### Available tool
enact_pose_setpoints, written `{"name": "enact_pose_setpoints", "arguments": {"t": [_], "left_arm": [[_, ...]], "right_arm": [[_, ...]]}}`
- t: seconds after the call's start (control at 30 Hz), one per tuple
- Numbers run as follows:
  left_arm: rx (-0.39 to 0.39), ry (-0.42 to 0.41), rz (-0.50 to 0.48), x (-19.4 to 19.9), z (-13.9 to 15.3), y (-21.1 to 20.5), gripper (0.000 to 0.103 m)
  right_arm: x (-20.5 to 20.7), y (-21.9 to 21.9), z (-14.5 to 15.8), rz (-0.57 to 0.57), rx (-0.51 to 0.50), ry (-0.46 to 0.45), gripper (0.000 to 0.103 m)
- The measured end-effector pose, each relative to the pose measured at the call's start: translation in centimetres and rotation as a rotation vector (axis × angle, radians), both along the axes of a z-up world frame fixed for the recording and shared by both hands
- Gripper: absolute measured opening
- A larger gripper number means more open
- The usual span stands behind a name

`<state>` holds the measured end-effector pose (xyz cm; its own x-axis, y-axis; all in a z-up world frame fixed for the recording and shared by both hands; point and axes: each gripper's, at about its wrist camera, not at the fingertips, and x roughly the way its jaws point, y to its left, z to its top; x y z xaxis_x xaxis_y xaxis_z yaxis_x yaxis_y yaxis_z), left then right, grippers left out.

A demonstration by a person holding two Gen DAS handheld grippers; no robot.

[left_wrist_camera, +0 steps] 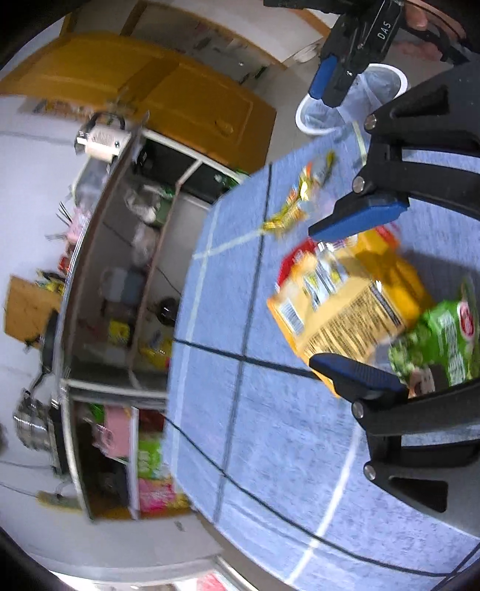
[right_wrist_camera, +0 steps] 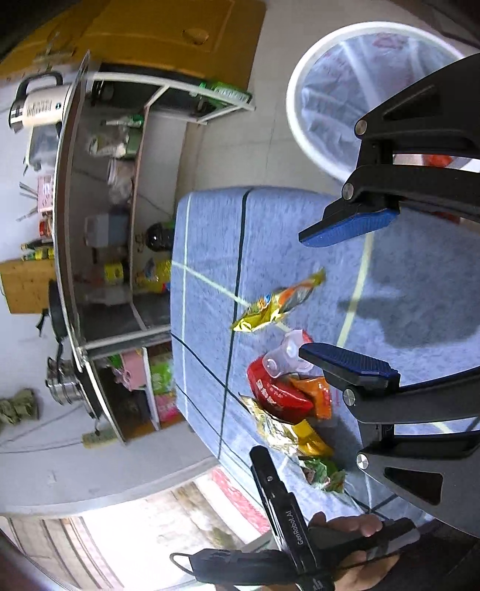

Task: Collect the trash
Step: 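Grasp the yellow chip bag with the left tool while the right tool grasps the gold wrapper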

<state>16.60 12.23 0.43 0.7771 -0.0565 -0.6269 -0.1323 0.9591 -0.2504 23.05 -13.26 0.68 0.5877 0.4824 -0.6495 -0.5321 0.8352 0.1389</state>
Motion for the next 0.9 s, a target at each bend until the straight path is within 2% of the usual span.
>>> {"name": "enact_pose_setpoints", "arguments": {"t": [0.13,0.33,0.47,0.8,0.83,0.87,0.9], "left_arm": [[-0.026,0.061,0.023,0.1,-1.5,0.8,0.066],[-0.084,0.081,0.045,-0.2,-1.9,1.3,0.074],[-0.101,0.092,0.024,0.0,-2.1,0.7,0.079],[-0.136,0.160,0.009,1.8,-3.6,-0.1,0.079],[-0.139,0.163,0.005,1.9,-3.8,-0.2,0.079],[-0.135,0.160,0.004,2.0,-3.8,-0.2,0.078],[-0.124,0.151,0.004,1.9,-3.8,-0.3,0.072]], "right_arm": [[1.4,1.4,-1.0,0.021,-0.022,0.021,0.055],[3.1,3.5,-2.5,0.043,-0.051,0.047,0.055],[4.1,4.5,-3.4,0.053,-0.068,0.064,0.055],[5.6,6.2,-5.0,0.042,-0.109,0.105,0.054],[5.6,6.2,-5.0,0.041,-0.111,0.107,0.046],[5.6,6.3,-5.1,0.042,-0.120,0.109,0.029],[5.6,6.3,-5.1,0.039,-0.127,0.110,0.023]]}}
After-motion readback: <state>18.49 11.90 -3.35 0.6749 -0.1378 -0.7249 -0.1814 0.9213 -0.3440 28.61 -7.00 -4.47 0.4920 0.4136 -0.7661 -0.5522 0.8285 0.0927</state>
